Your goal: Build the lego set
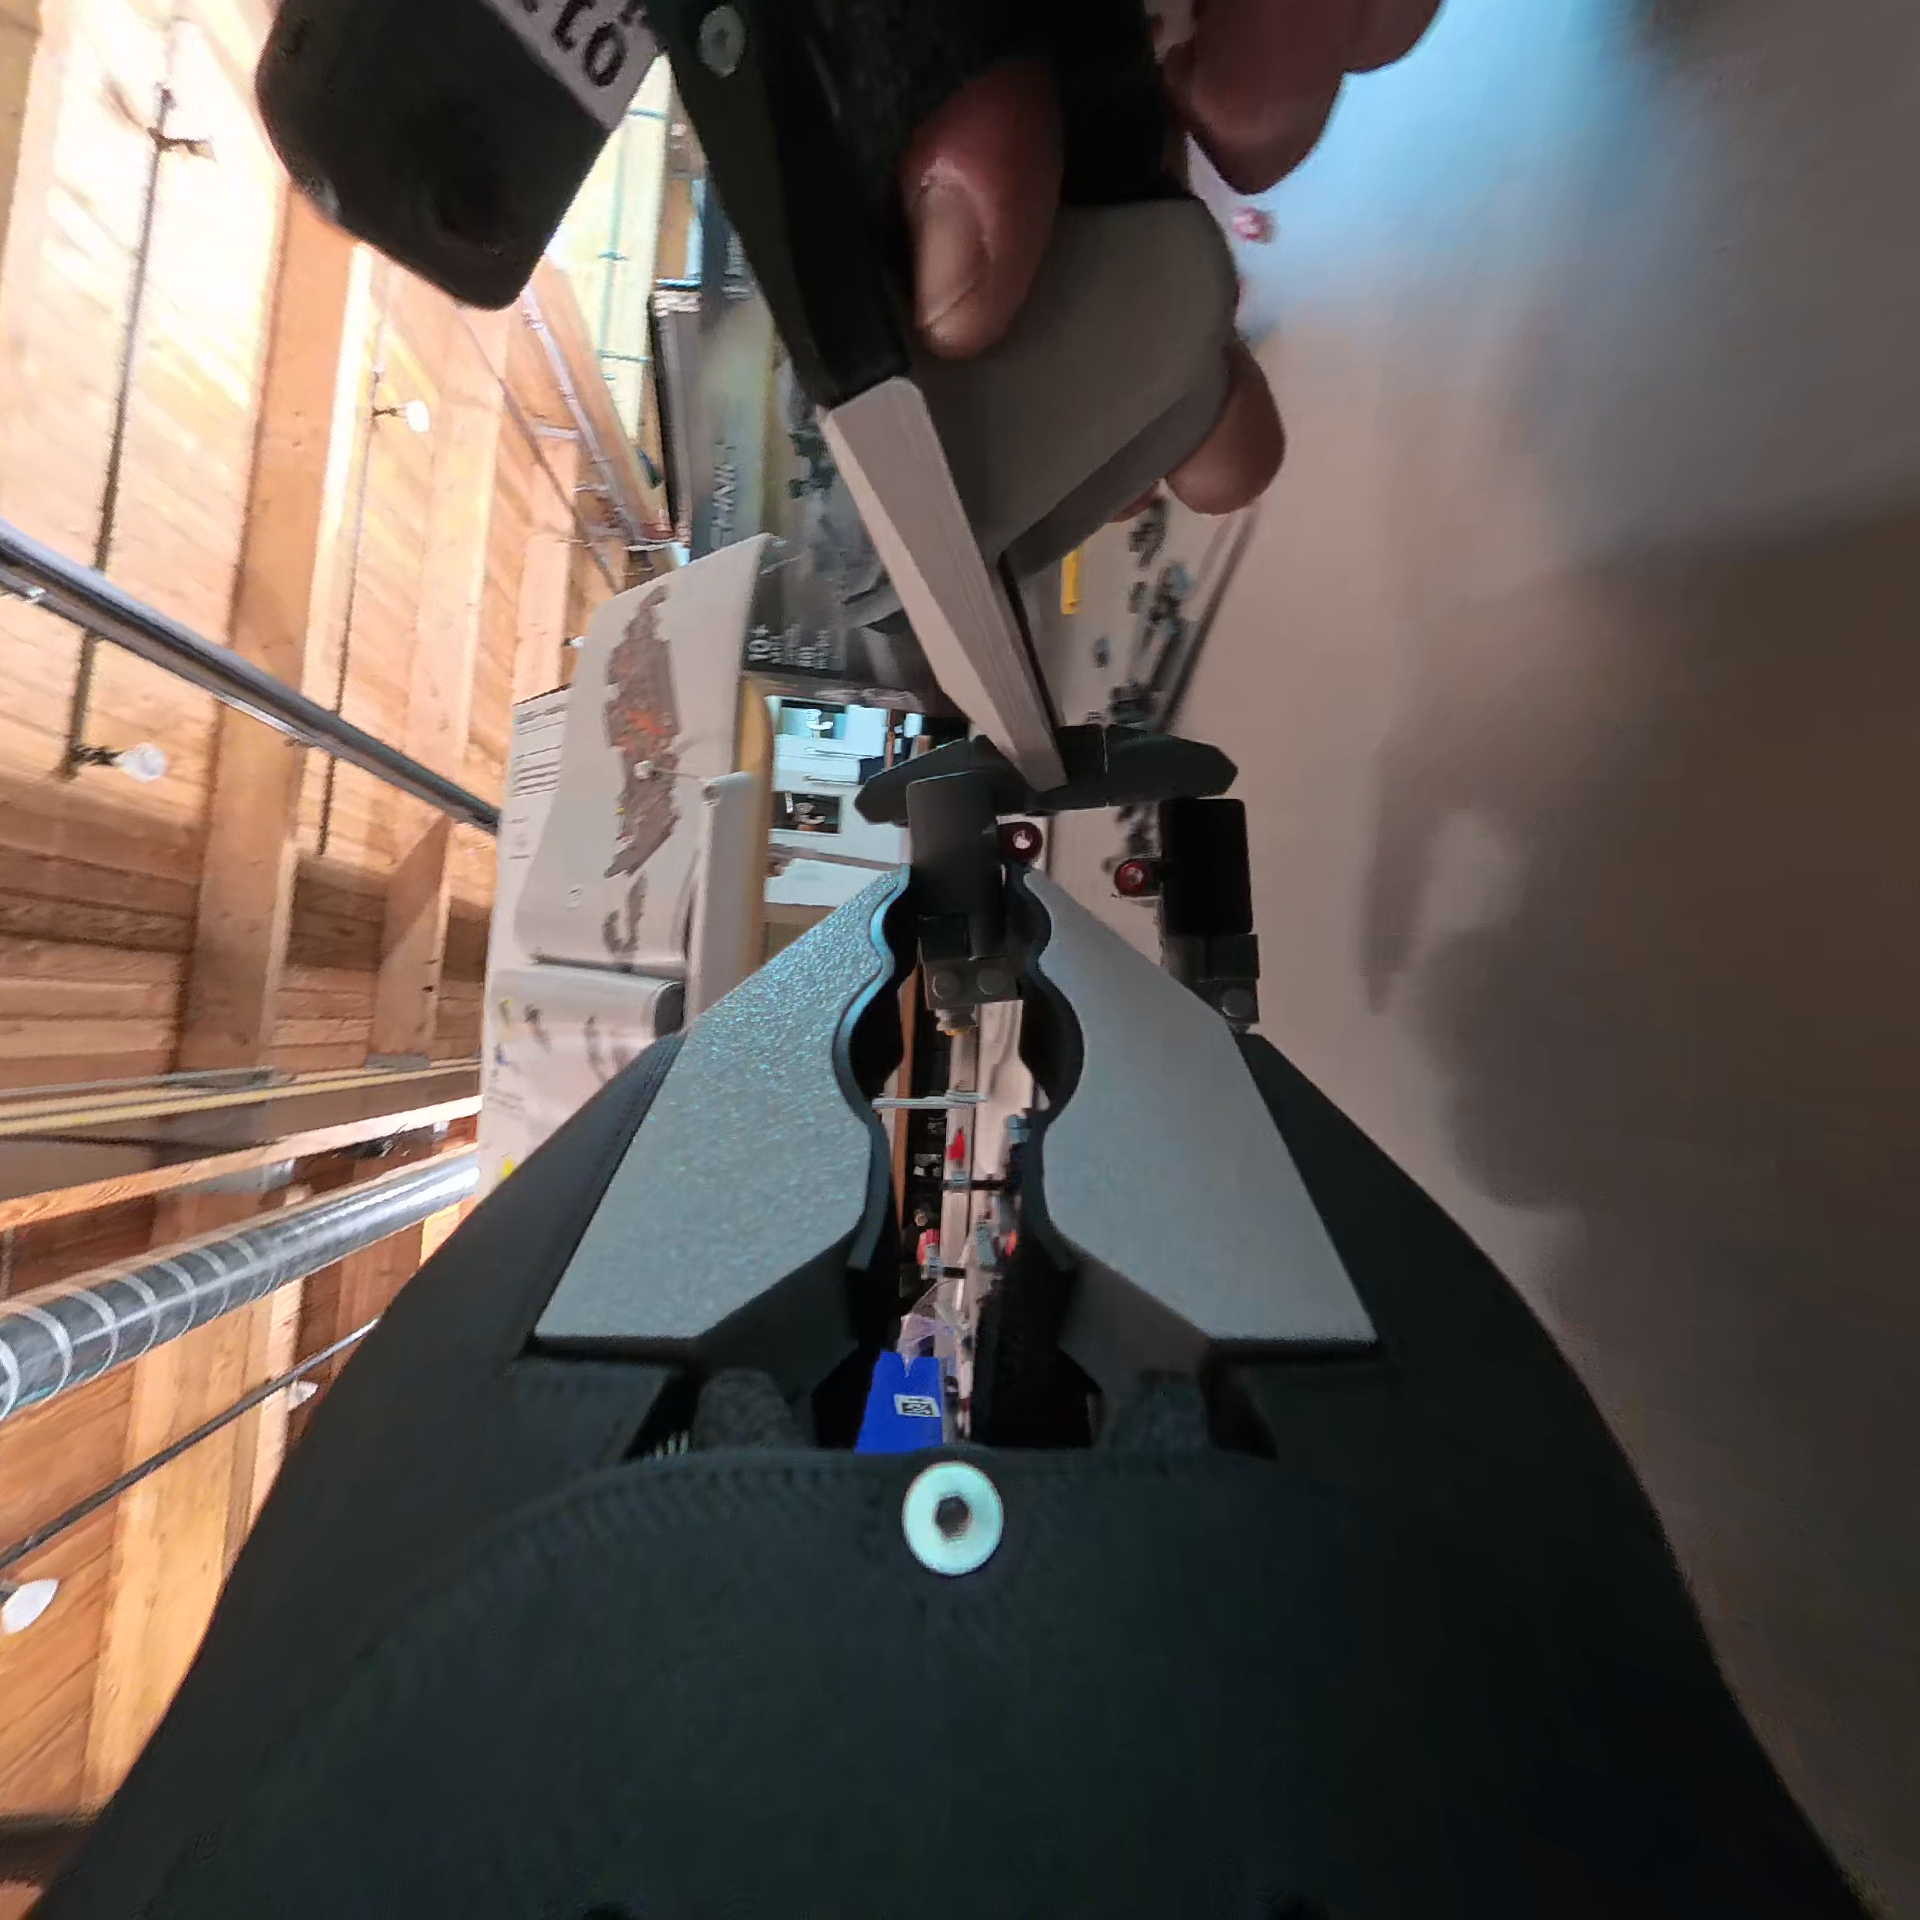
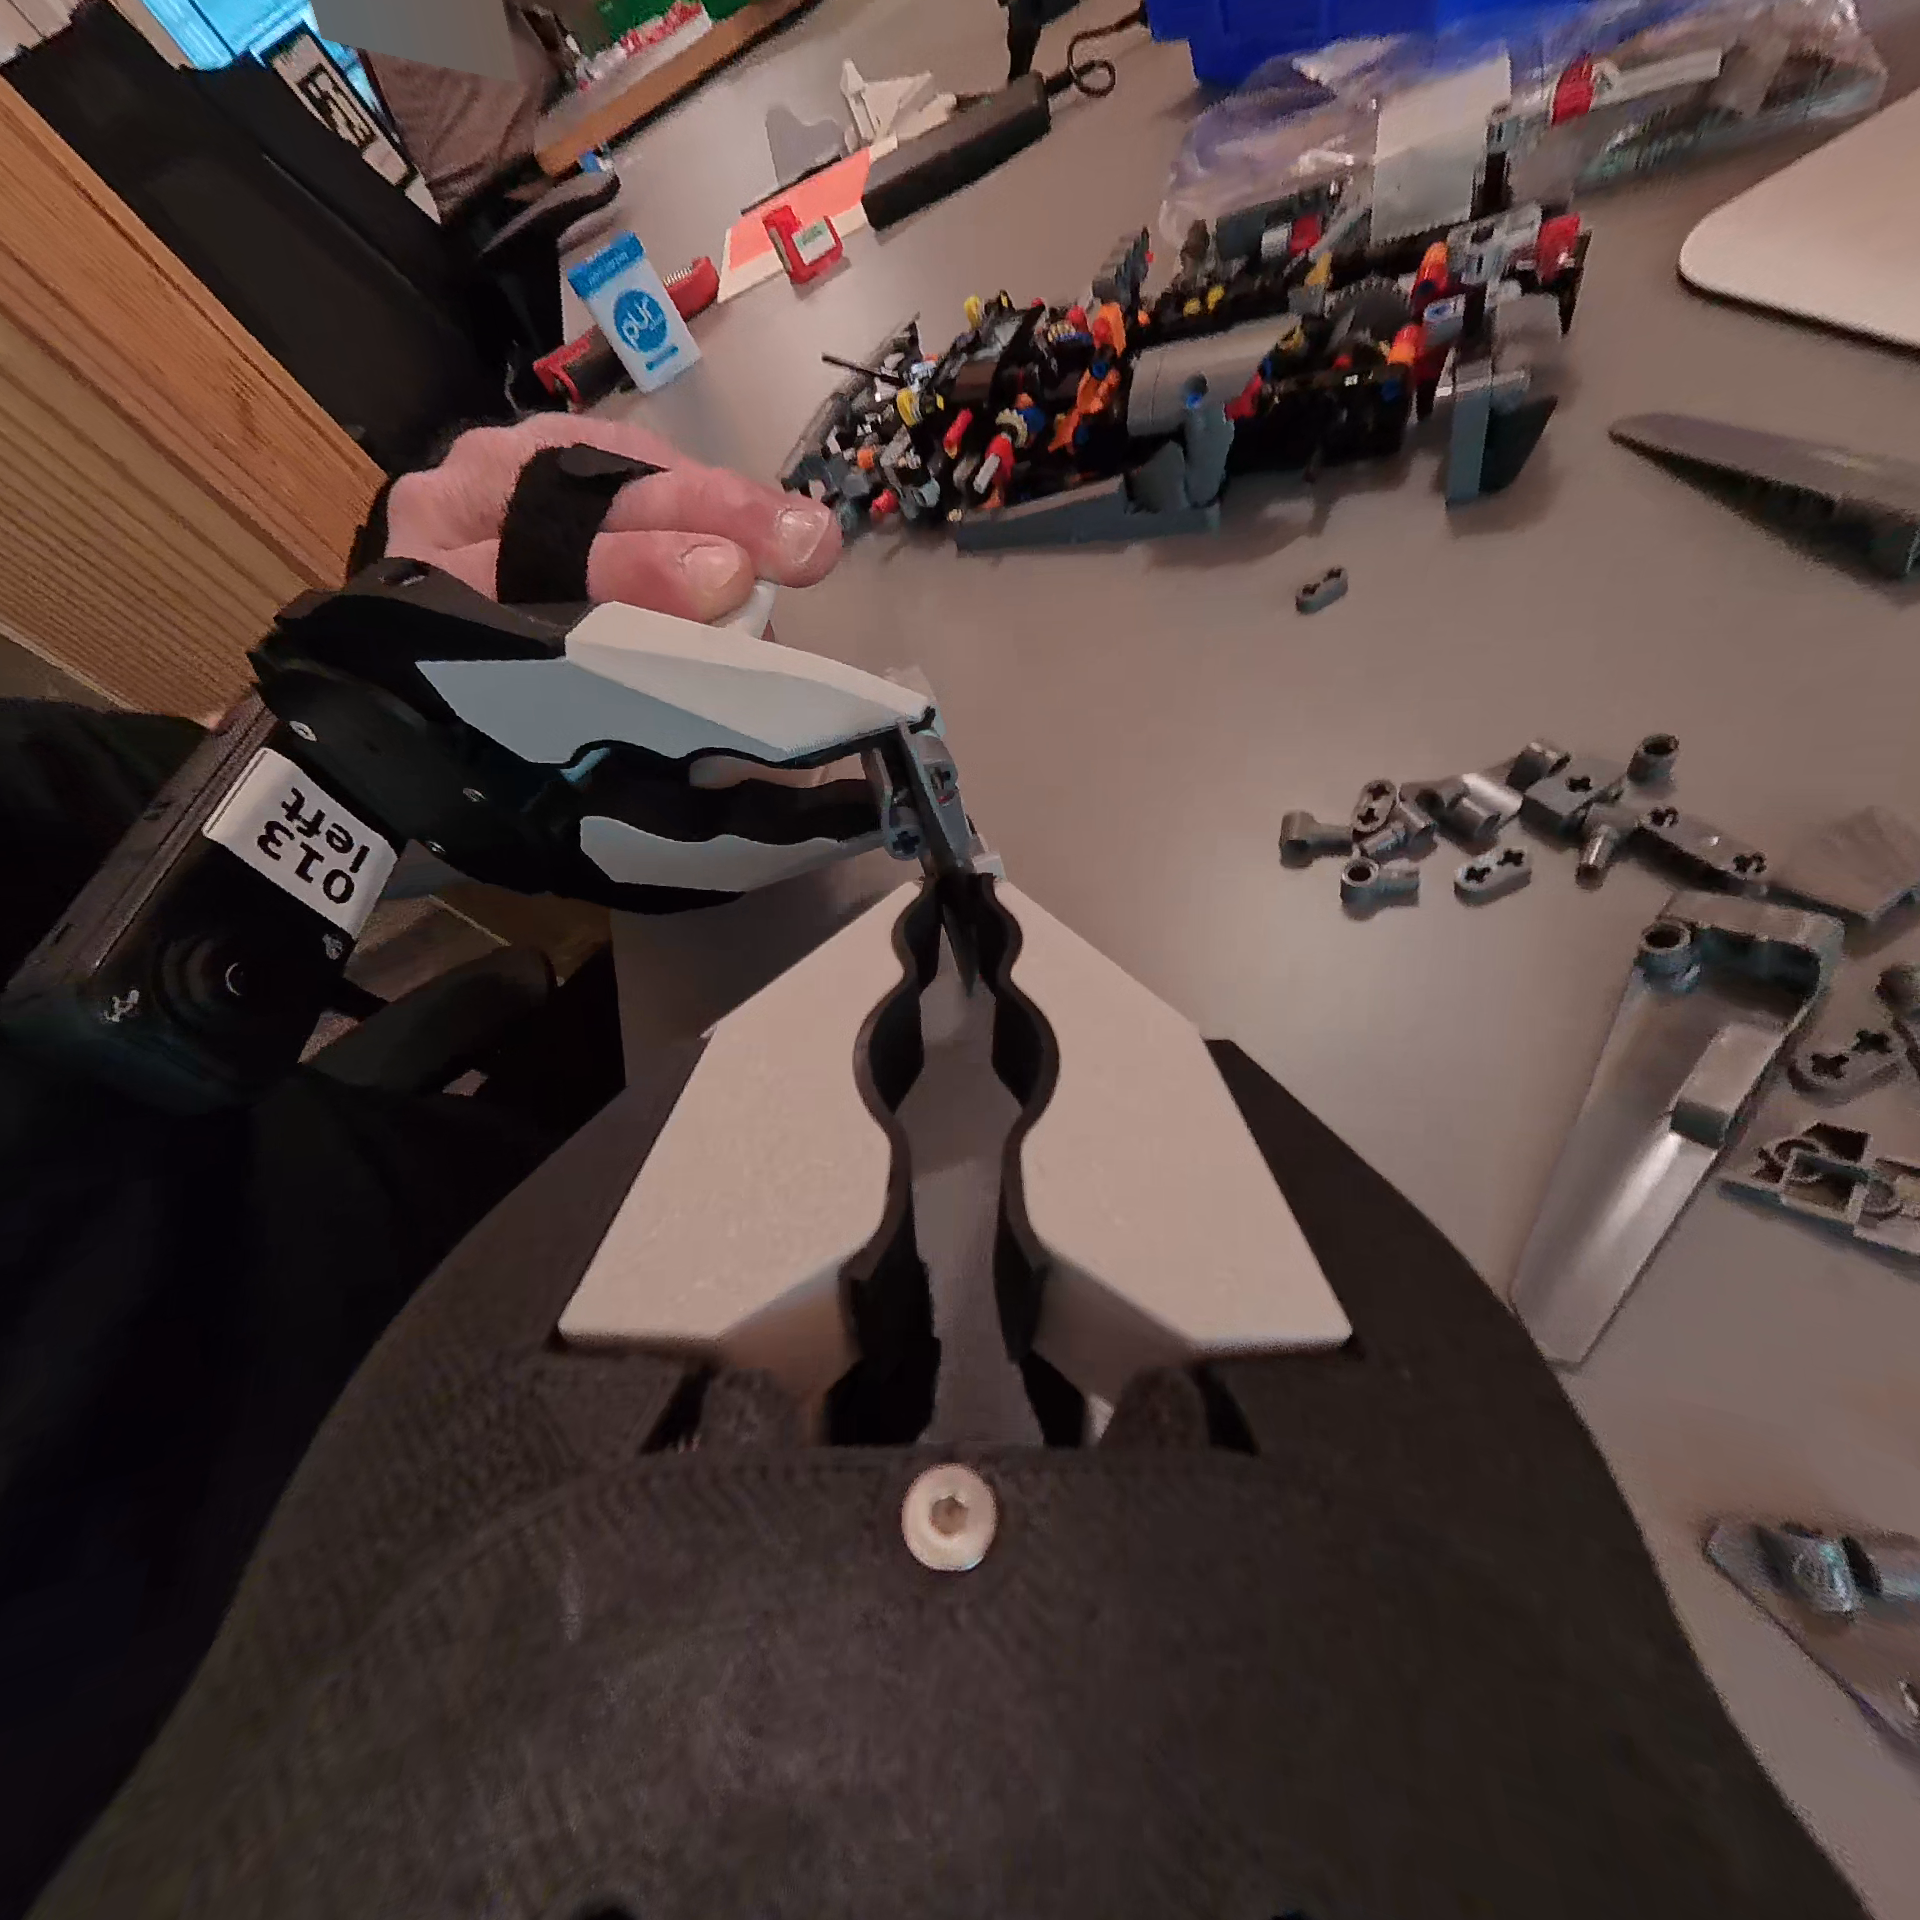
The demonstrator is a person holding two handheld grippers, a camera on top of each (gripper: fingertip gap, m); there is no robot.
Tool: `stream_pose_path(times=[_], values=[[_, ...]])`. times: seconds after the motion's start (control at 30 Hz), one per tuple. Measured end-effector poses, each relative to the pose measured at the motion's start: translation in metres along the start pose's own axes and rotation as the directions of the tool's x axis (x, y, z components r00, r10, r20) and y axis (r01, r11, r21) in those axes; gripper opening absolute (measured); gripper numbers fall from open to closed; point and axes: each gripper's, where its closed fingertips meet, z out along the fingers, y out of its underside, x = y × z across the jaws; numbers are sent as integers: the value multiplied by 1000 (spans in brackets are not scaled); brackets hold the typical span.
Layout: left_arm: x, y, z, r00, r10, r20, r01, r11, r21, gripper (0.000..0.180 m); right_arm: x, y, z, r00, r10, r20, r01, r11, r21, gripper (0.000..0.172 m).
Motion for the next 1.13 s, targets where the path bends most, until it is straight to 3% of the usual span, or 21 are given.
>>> stream_pose_path(times=[0.43,1.13], values=[[31,-2,2,993,51,-103,-51,999,8,14,8,29,10,999,-12,-32,7,990,-138,4],[24,-3,1,996,53,-70,-51,998,19,14,2,17,5,988,-150,-22,146,981,-131,6]])
